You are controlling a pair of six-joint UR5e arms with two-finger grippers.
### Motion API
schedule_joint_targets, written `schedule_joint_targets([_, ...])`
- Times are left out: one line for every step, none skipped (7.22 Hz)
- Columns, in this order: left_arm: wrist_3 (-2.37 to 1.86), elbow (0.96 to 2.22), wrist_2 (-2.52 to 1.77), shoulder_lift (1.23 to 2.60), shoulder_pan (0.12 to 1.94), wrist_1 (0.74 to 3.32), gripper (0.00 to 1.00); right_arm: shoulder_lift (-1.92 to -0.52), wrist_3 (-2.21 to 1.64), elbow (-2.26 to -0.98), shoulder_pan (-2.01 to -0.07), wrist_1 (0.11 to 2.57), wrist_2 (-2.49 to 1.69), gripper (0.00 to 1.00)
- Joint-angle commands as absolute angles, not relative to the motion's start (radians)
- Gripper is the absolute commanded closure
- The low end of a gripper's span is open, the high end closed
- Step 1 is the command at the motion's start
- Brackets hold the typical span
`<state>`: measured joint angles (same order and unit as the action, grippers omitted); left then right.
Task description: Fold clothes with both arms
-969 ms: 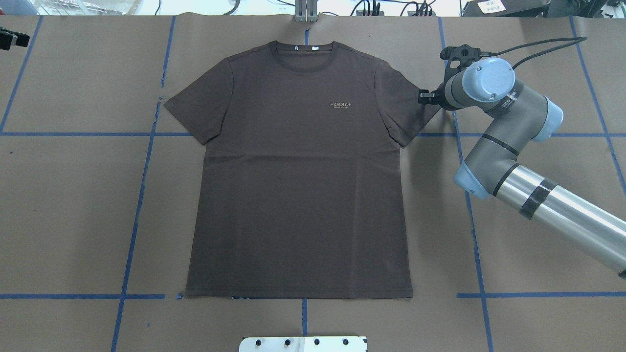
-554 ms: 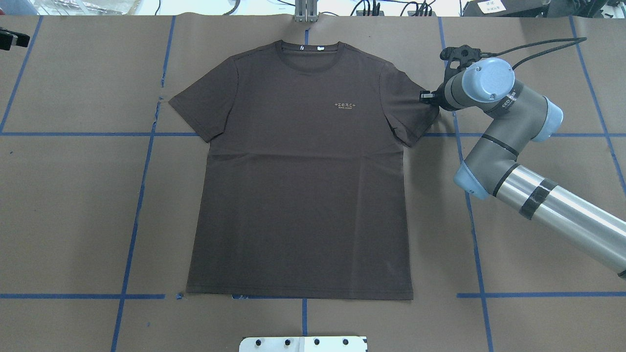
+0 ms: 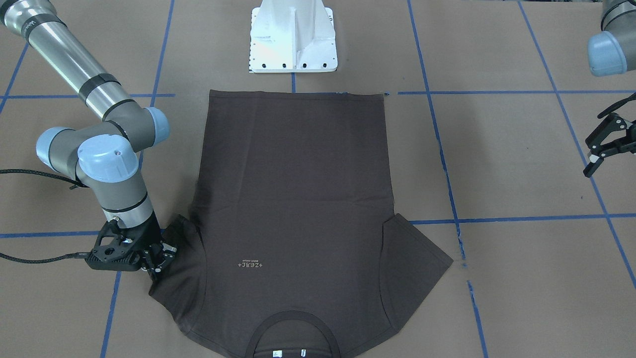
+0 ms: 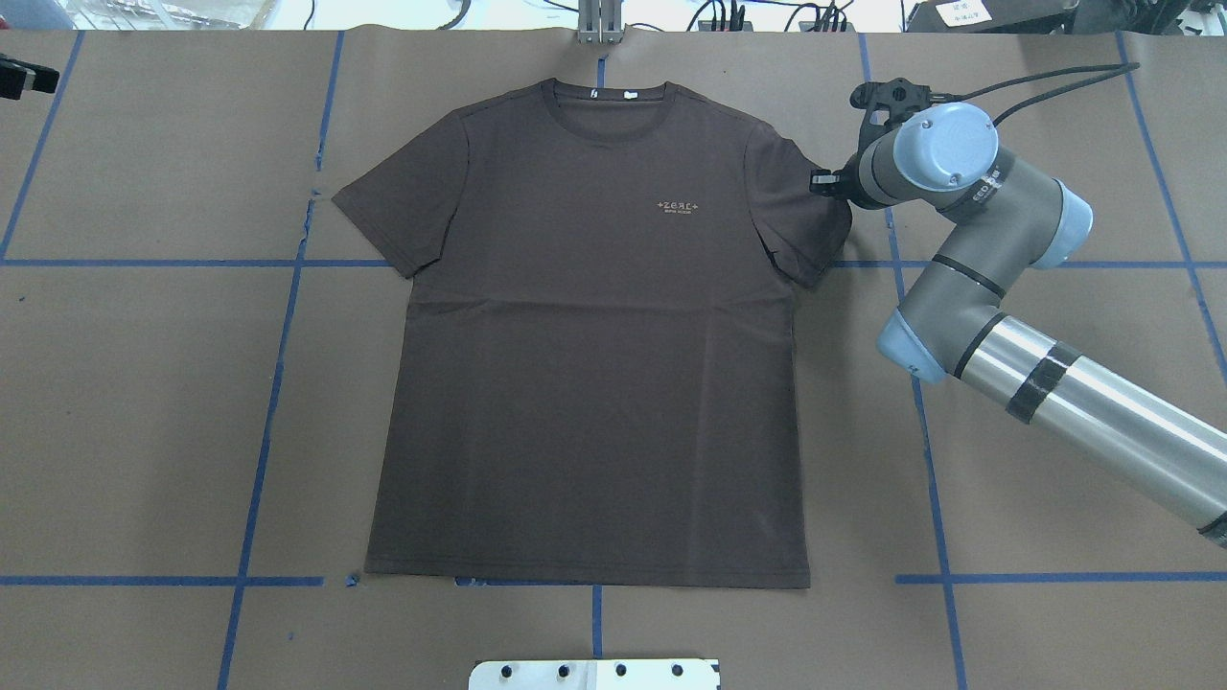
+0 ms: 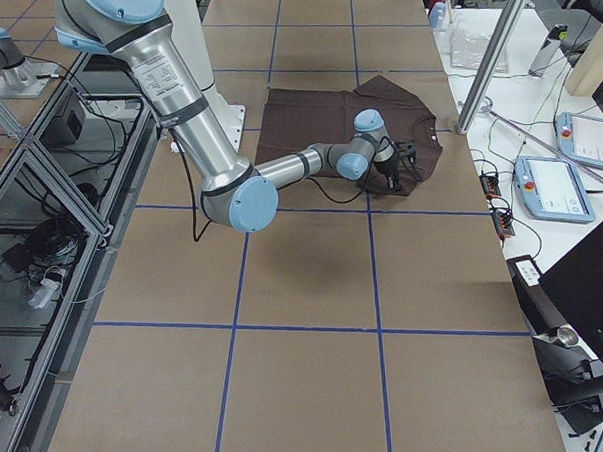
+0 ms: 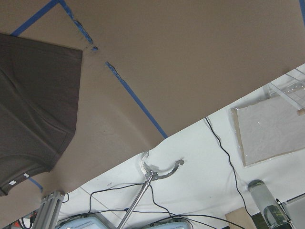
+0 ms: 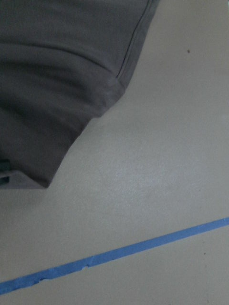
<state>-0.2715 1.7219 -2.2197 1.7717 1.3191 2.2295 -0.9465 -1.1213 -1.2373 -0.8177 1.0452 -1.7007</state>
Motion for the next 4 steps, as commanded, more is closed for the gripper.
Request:
schedule_joint_targets([-0.272, 1.723, -2.22, 1.77, 1.318, 2.229, 0.0, -0.838, -1.196, -1.238, -0.808, 1.175, -1.68, 1.0])
schedule_joint_targets([-0.272, 1.723, -2.22, 1.77, 1.318, 2.229, 0.0, -0.809, -1.225, -1.233, -0.79, 1.181, -1.654, 1.0])
schedule_joint_targets([-0.272, 1.723, -2.22, 1.77, 1.318, 2.229, 0.0, -0.784, -1.27, -1.227, -0.776, 1.183, -1.625, 1.0])
schedule_joint_targets([-0.272, 1.723, -2.22, 1.769, 1.318, 2.229, 0.0, -0.77, -1.281, -1.217, -0.759, 1.181, -1.588, 1.0])
